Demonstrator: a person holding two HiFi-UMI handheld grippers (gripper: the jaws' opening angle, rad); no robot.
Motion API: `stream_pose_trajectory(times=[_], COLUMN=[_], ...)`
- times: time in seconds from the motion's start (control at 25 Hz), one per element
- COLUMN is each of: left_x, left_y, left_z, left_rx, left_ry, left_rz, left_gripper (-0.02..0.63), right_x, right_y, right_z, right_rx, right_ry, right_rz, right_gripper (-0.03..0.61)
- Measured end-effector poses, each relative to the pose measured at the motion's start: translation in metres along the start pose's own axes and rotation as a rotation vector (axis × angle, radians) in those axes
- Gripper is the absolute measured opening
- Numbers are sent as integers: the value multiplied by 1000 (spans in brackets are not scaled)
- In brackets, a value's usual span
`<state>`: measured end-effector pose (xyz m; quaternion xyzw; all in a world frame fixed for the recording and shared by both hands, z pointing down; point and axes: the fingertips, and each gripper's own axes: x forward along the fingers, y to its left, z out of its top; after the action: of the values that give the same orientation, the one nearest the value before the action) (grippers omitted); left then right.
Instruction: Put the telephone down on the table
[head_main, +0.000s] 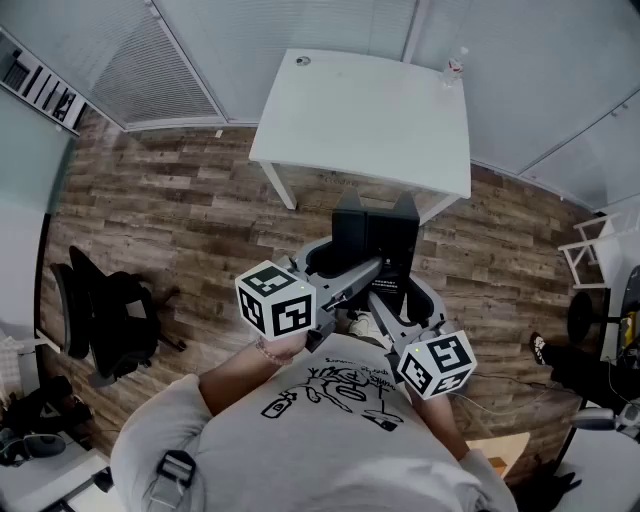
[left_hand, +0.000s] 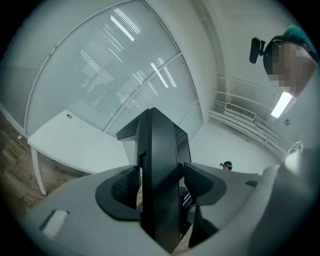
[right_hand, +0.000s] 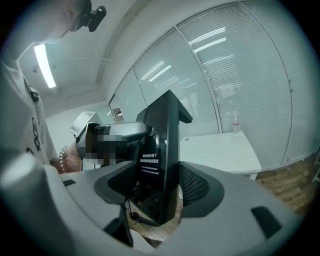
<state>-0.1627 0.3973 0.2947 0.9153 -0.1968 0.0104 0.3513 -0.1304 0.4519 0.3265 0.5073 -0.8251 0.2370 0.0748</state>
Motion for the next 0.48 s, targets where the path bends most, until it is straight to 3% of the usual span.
stream_pose_trajectory(times=[0.48], left_x=[-23], left_y=[18], left_z=[10], left_rx=[14], left_ry=[25], left_rz=[-21], left_gripper=[270], right_x=[22], right_y=[23], right_z=[1], right_rx=[33], right_ry=[-31], right_rz=[-27], right_gripper=[256])
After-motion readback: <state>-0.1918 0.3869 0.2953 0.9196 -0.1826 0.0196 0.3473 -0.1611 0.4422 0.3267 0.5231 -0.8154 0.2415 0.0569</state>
